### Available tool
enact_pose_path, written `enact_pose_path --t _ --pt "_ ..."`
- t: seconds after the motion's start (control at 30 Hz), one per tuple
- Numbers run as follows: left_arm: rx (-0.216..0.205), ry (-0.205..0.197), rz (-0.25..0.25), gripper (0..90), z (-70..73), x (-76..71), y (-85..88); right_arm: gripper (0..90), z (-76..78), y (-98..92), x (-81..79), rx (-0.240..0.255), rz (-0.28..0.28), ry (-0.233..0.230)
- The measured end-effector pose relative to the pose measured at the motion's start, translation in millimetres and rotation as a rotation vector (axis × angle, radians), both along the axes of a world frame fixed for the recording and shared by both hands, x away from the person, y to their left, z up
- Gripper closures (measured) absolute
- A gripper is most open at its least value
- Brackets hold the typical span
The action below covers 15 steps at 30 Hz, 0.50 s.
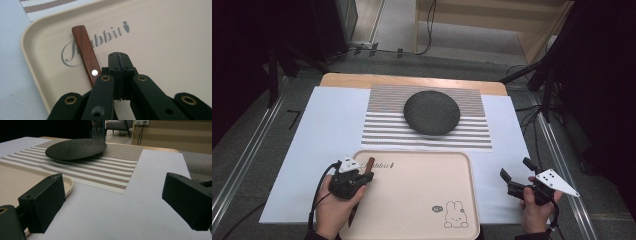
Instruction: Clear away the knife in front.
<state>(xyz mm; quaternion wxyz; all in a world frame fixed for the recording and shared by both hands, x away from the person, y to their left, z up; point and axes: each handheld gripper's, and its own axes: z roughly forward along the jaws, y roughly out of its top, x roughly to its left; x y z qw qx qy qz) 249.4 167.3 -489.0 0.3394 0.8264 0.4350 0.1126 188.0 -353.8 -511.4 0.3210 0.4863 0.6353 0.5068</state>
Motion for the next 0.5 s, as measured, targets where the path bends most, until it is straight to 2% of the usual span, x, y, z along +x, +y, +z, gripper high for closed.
enact_pose_path --t 0.07,0.1,0.17,0.33,0.5 --pt "0.033 0.001 0.001 89.7 -3.5 1.3 -3.1 3.1 0.1 -0.3 -0.4 0.003 -0.002 0.001" --pt "0.034 0.004 0.000 89.7 -4.8 1.8 -2.7 3.1 0.0 -0.6 -0.5 0.004 -0.003 0.001" --pt "0.010 0.014 0.006 89.7 -5.5 3.1 1.4 3.1 -0.1 -1.4 -0.6 0.003 -0.003 -0.001" --pt "0.006 0.013 0.032 89.8 -5.2 3.0 15.2 3.1 0.0 -1.6 -0.6 0.003 -0.005 -0.001" --pt "-0.025 -0.008 0.013 89.8 -8.2 -1.6 29.7 3.1 0.0 -0.9 -0.6 0.001 -0.005 0.001"
